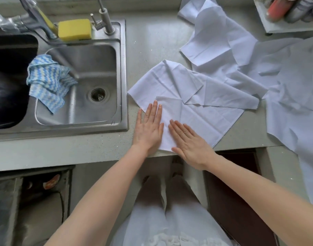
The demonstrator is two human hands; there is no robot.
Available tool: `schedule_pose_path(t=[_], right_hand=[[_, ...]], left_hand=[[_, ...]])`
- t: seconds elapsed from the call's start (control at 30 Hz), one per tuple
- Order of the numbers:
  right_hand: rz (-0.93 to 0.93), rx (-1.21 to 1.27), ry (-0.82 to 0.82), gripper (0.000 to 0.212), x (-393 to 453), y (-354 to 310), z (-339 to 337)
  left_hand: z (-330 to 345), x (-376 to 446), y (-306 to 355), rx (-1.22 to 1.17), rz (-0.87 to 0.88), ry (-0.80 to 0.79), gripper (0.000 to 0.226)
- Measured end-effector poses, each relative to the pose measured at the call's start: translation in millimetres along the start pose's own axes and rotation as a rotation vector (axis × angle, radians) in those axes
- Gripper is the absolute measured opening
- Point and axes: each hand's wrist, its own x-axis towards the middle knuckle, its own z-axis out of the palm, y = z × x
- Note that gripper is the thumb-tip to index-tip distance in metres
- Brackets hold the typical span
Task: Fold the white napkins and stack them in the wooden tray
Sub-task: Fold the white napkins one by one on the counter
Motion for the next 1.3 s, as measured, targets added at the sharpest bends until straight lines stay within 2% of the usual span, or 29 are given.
schedule_pose_path(t=[0.1,0.2,0.3,0.37,0.43,0.6,0.67,0.77,0.87,0.97,1.03,1.1,1.2,1.3], right_hand=[[-0.102,-0.054,-0.075,0.065,-30.8,-6.6,-3.4],[-0.192,0.067,-0.06,0.06,-32.9,0.6,-21.1],[0.049,0.248,0.234,0.042,-8.3,12.1,-49.1],[0.214,0.309,0.314,0.035,23.7,22.1,-68.8],[0.248,0.334,0.217,0.036,60.1,31.3,-84.8],[0.211,0.275,-0.063,0.043,124.8,41.7,-106.4],[0.196,0.235,-0.162,0.045,138.9,42.0,-111.0],[0.125,0.132,-0.303,0.024,153.3,39.9,-115.3],[0.038,0.119,-0.373,0.038,163.0,35.0,-121.0],[-0.132,0.242,-0.304,0.043,171.8,18.1,-133.9],[-0.203,0.351,-0.234,0.043,179.2,-5.5,-146.3],[-0.23,0.441,-0.184,0.038,186.9,-37.2,-155.9],[-0.297,0.51,-0.139,0.022,195.1,-100.2,-159.1],[-0.398,0.553,-0.143,0.026,193.6,-180.0,-151.9]], left_hand=[[-5.2,1.5,0.5,0.008,0.003,-0.026,0.059],[-13.0,4.8,-2.5,-0.03,0.021,-0.083,0.061],[-28.4,5.4,-7.7,-0.121,0.013,-0.082,0.067],[-40.1,4.6,-7.5,-0.241,-0.096,-0.002,0.069],[-50.2,3.5,-1.8,-0.344,-0.247,0.026,0.067],[-64.7,3.6,18.6,-0.478,-0.58,-0.11,0.065],[-66.7,5.3,24.5,-0.482,-0.663,-0.139,0.066],[-67.3,4.8,28.2,-0.474,-0.739,-0.183,0.052],[-65.2,-3.2,28.9,-0.542,-0.759,-0.17,0.032],[-66.8,-18.6,14.0,-0.817,-0.738,-0.091,0.02],[-74.7,-39.8,-9.4,-1.047,-0.766,-0.002,0.025],[-84.3,-70.6,-38.4,-1.175,-0.834,0.102,0.03],[-94.5,-130.0,-83.5,-1.343,-0.988,0.353,0.015],[-96.4,-204.7,-125.7,-1.424,-1.113,0.569,0.016]])
